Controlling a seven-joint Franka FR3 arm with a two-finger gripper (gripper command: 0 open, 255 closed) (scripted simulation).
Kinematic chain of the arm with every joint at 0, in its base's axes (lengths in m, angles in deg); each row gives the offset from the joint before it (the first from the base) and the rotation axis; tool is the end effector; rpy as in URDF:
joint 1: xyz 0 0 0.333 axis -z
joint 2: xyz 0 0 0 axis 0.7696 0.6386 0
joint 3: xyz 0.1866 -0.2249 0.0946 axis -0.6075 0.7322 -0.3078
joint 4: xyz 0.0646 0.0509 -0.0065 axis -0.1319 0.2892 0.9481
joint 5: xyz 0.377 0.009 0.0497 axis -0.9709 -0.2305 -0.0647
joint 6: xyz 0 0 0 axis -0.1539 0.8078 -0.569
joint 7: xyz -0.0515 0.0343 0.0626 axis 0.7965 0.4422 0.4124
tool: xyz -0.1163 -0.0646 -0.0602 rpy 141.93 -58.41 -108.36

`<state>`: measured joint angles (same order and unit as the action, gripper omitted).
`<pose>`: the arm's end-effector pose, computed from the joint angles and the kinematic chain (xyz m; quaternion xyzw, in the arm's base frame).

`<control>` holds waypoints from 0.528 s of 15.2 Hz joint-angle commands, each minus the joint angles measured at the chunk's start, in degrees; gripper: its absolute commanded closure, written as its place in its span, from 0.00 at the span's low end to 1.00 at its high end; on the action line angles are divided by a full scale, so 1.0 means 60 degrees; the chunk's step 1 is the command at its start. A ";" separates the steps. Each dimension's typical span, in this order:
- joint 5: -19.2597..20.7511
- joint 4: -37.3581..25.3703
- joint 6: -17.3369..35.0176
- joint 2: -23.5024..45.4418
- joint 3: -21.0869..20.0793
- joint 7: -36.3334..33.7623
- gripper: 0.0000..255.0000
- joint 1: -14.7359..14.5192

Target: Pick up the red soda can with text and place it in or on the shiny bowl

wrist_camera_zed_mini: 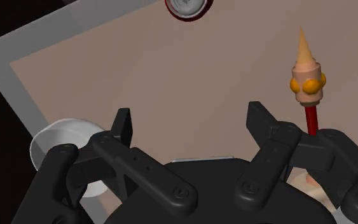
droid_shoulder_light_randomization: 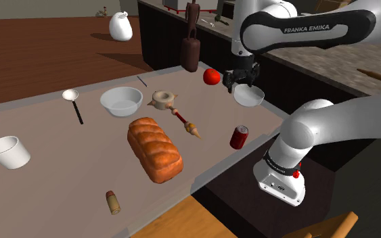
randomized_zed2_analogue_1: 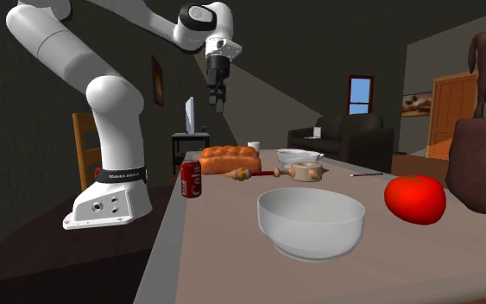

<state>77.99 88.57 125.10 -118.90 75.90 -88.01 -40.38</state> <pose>0.2846 -0.0167 0.4275 0.9563 -0.2696 -0.0339 0.1079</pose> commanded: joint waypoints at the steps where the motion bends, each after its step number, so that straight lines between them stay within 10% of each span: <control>1: -0.0157 0.0484 0.0252 0.0101 -0.0340 -0.1067 0.00 0.0272; 8: -0.1017 0.1936 0.1230 0.0861 -0.1498 -0.4493 0.00 0.1018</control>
<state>72.76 99.31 131.75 -114.66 67.96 -111.64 -34.91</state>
